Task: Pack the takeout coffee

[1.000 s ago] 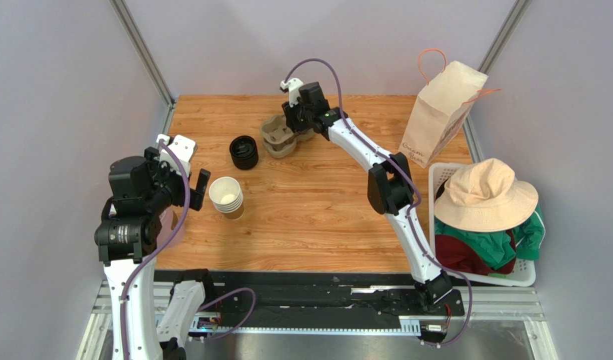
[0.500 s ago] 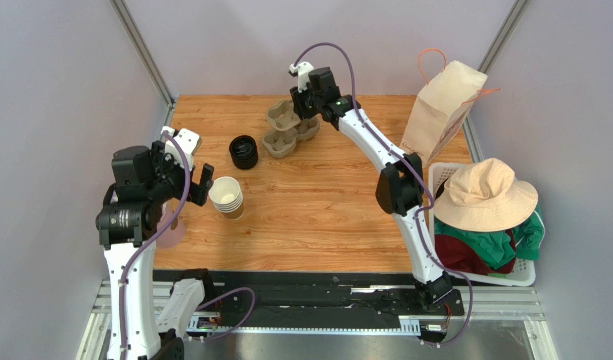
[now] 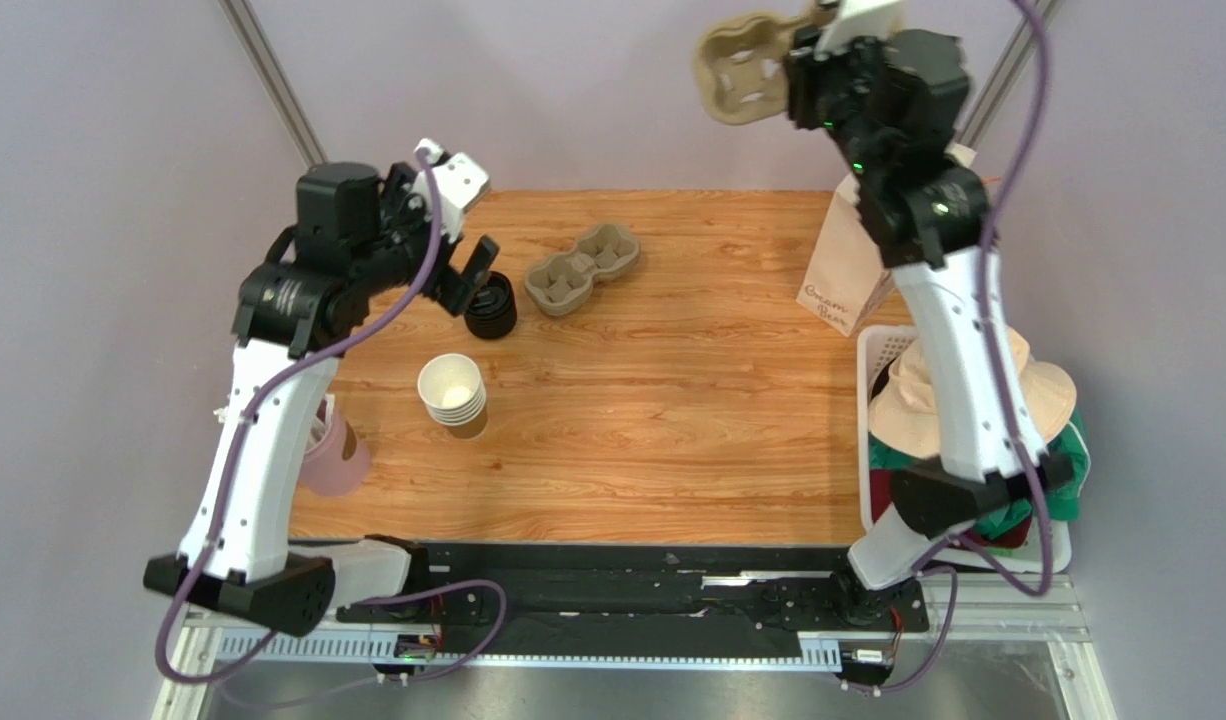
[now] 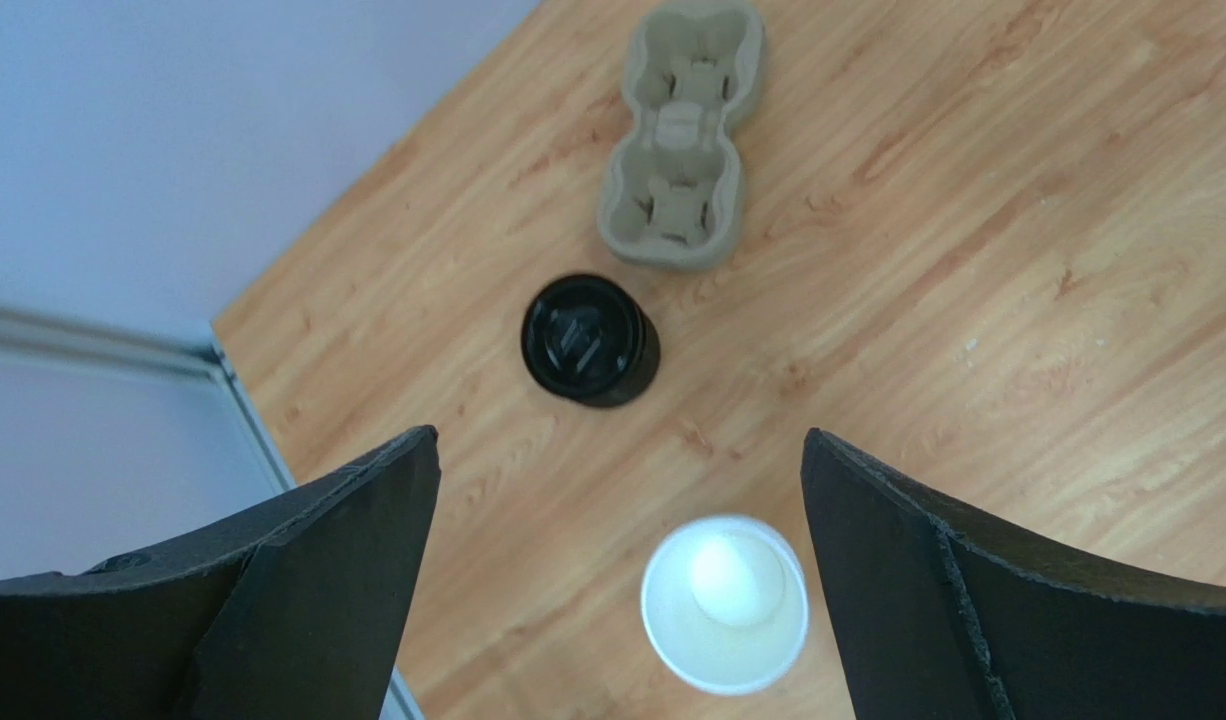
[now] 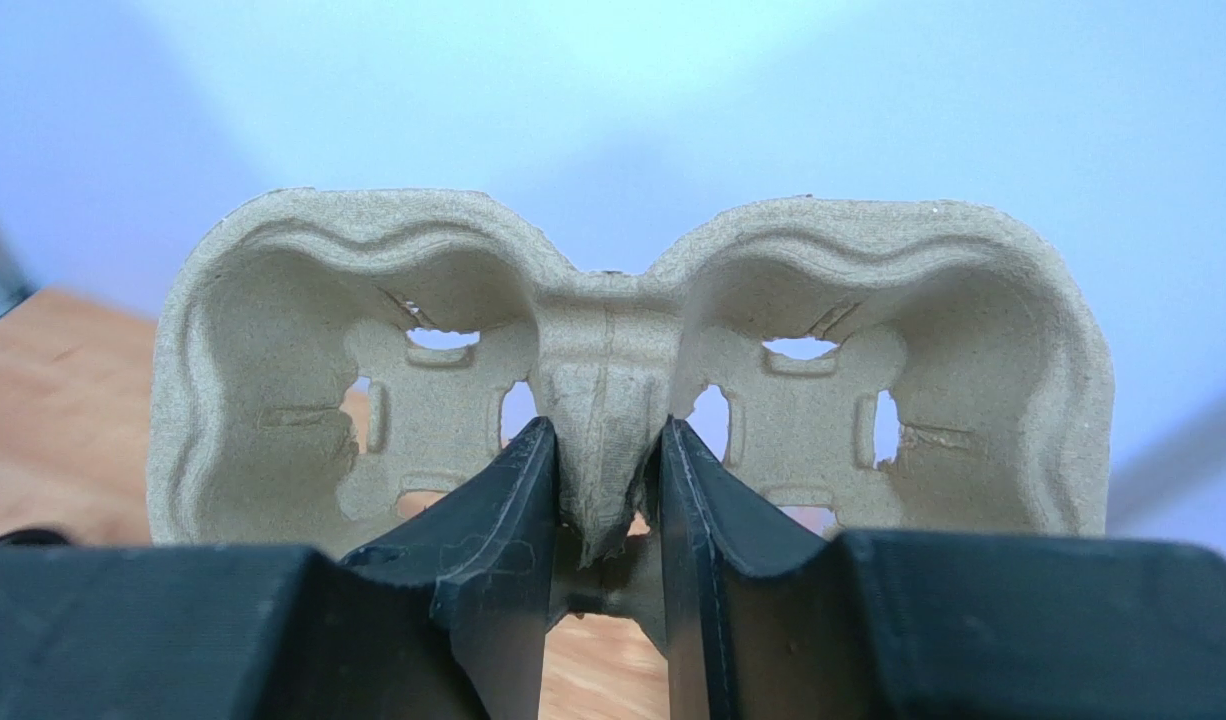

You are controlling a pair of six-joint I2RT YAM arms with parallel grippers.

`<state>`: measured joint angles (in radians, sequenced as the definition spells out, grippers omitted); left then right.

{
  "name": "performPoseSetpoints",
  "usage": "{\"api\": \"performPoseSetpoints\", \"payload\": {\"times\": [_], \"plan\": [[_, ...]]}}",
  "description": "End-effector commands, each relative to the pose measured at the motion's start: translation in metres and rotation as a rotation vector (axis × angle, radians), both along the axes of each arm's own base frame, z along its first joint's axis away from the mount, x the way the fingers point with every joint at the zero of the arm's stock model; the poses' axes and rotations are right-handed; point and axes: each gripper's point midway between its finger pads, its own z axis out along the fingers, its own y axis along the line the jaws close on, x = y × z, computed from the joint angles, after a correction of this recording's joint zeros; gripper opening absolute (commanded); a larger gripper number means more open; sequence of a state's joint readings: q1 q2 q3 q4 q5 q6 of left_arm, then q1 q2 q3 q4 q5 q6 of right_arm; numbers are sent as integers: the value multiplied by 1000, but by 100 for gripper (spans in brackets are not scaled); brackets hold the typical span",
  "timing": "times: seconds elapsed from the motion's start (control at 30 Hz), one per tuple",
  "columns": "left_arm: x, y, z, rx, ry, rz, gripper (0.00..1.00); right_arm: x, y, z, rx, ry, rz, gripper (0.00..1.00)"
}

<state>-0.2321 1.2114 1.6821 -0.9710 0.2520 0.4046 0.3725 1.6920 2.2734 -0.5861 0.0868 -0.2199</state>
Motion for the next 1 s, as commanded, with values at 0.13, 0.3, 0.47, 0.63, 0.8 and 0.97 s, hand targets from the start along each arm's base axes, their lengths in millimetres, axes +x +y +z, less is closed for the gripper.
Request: {"api": "performPoseSetpoints", "payload": {"times": [0.13,0.3,0.47,0.63,0.8,0.97], "plan": [[105,-89,58,-9,-219,-69,99,-78,-152,19,-75,-79,-455,30],[155,-176,33,-18,-195,-175,99,-129,-211,11,-92,-89,-658,30],[155,-276,30,-8,-332,-309,99,-151,-243,-15,-86,-58,-809,30],[156,-343,52,-268,-449,-321,99,-178,-257,-18,-49,-79,-879,30],[170,-387,47,-458,-469,-354,99,-191,-262,-31,-46,-63,-916,31],[170,-418,35,-574,-558,-460,99,-206,-272,-35,-51,-66,-963,31]]}}
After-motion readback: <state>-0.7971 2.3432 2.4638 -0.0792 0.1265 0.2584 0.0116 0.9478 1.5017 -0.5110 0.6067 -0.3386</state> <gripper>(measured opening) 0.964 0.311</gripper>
